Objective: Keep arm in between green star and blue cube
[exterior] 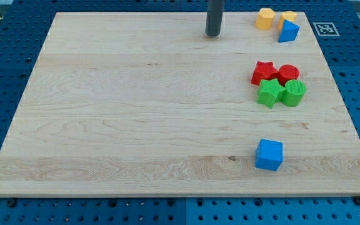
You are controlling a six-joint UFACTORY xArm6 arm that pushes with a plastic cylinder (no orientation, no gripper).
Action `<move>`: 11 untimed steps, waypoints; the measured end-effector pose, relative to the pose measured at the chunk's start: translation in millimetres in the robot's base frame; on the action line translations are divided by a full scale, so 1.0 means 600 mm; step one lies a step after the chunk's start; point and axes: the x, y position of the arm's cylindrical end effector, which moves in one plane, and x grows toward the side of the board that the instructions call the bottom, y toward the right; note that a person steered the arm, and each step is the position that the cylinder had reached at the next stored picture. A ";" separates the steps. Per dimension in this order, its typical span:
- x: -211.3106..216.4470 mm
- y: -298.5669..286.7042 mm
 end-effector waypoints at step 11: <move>0.371 0.161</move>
